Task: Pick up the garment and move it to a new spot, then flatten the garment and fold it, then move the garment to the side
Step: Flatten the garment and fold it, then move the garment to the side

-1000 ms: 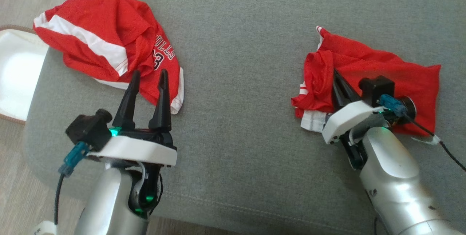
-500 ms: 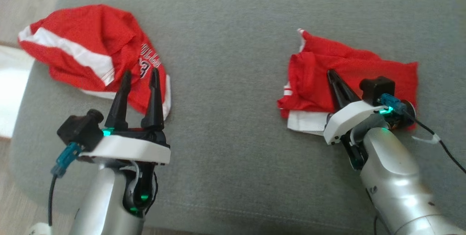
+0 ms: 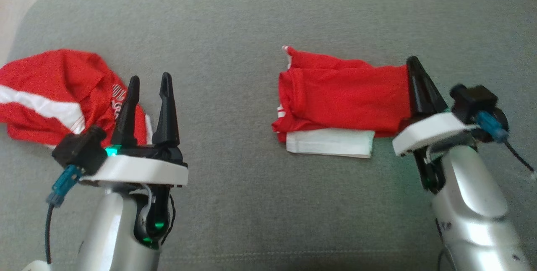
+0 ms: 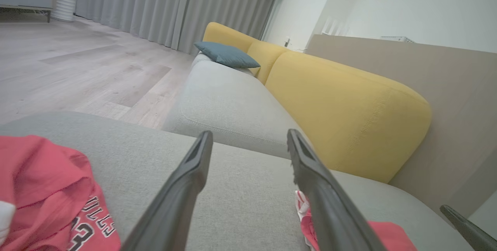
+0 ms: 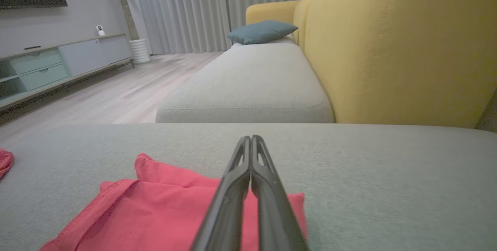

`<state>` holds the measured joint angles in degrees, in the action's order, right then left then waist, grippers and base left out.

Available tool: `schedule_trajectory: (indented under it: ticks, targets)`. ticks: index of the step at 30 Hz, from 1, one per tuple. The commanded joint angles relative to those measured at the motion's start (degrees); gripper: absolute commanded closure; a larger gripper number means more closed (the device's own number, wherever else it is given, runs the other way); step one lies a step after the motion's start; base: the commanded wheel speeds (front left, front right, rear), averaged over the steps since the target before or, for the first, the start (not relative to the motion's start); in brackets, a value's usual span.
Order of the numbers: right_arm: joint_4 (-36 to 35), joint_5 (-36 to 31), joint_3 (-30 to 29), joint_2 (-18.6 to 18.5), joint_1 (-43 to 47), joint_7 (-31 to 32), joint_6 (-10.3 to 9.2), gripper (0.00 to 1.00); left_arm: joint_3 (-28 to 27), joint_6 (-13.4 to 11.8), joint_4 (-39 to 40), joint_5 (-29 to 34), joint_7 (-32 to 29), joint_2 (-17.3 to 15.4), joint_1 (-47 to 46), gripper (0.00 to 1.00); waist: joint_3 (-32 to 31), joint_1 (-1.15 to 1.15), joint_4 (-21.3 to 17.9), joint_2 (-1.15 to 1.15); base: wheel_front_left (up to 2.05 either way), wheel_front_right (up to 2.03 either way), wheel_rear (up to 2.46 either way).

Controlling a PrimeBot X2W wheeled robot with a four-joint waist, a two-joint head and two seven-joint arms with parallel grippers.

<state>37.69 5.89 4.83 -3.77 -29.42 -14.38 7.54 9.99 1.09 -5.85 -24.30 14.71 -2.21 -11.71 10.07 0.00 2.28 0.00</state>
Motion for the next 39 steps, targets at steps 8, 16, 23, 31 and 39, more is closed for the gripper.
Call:
schedule_trajectory:
  ticks: [8,16,23,31,39]
  targets:
    - [-13.5,-1.2,-4.3,0.7,8.3,-0.6,-0.05,0.00,-2.0,0.7,1.0,1.8,0.3,-0.7,0.1,0.00,-2.1,0.00,-3.6,0.00,0.00,0.00,0.00]
    - [-18.4,0.2,-5.7,0.9,14.1,-0.6,-0.05,0.00,-1.2,1.1,-0.6,4.7,0.3,-0.7,1.6,0.00,-2.5,0.00,-5.1,0.00,0.00,0.00,0.00]
    - [-18.7,0.9,-5.5,0.9,15.9,-0.6,-0.05,0.00,-1.8,0.7,-0.5,4.6,0.3,-0.7,2.5,0.00,-2.6,0.00,-5.3,0.00,0.00,0.00,0.00]
    - [-16.1,1.8,-5.6,0.9,13.9,3.1,-0.05,0.00,-0.7,1.0,-0.3,4.4,0.3,-0.7,1.8,0.00,-0.3,0.00,-3.4,0.00,0.00,0.00,0.00]
    - [-7.7,7.1,-6.8,0.9,7.2,8.9,-0.05,0.00,1.3,1.5,-0.6,4.6,0.3,-0.7,-0.6,0.00,5.2,0.00,0.5,0.00,0.00,0.00,0.00]
